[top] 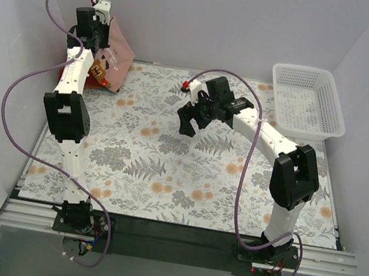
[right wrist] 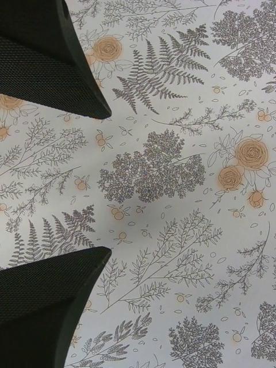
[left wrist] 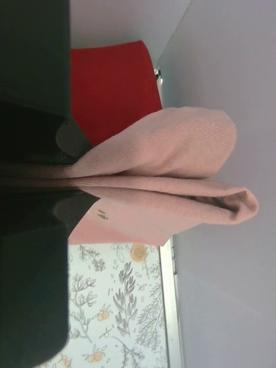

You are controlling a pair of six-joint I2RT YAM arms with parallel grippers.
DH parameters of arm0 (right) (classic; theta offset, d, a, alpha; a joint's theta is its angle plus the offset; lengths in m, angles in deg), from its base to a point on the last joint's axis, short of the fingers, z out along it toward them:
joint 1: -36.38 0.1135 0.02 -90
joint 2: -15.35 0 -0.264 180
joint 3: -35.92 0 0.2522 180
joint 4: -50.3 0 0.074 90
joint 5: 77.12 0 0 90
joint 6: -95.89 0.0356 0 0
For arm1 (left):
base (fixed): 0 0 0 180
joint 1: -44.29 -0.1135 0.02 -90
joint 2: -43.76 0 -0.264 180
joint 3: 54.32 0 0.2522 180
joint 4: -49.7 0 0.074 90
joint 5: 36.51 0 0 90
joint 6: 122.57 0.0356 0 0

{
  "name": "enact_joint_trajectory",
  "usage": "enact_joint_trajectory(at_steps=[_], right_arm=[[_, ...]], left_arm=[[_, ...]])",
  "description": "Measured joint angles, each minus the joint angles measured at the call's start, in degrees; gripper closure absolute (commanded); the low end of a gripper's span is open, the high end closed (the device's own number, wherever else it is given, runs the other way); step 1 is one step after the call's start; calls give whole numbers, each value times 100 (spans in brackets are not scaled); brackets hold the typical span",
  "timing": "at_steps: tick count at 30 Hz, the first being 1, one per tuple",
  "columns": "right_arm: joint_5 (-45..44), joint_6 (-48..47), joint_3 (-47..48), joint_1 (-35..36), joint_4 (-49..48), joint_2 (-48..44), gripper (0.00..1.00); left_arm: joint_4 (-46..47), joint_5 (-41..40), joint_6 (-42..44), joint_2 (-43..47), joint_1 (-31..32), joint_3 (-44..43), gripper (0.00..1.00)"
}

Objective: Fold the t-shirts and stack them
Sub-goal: Neatly place the folded tshirt to the corner

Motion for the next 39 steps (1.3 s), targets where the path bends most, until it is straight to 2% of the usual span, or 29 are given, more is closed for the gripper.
enact_joint_trajectory(at_steps=[19, 20, 22, 23, 26, 27, 35, 39], right_arm=[[22, 15, 74, 0, 20, 264, 2], [24, 15, 83, 0, 20, 278, 2], [33, 17, 92, 0, 22, 302, 2], [42, 17, 92, 0, 22, 310, 2], [50, 17, 101, 0, 31, 317, 2], [55, 17, 107, 0, 33, 317, 2], [63, 17, 146, -11, 83, 317, 2], [94, 22, 149, -103, 153, 315, 2]], left_arm=[[776, -251, 332, -267, -546, 122, 100], [820, -278, 361, -332, -566, 125, 90], [883, -350, 435, -446, -599, 125, 78], [901, -393, 479, -514, -614, 118, 65], [1012, -573, 584, -726, -673, -7, 47], [1029, -640, 601, -793, -697, -48, 36], [1084, -857, 824, -789, -931, -90, 26], [1021, -824, 855, -577, -977, -35, 24]])
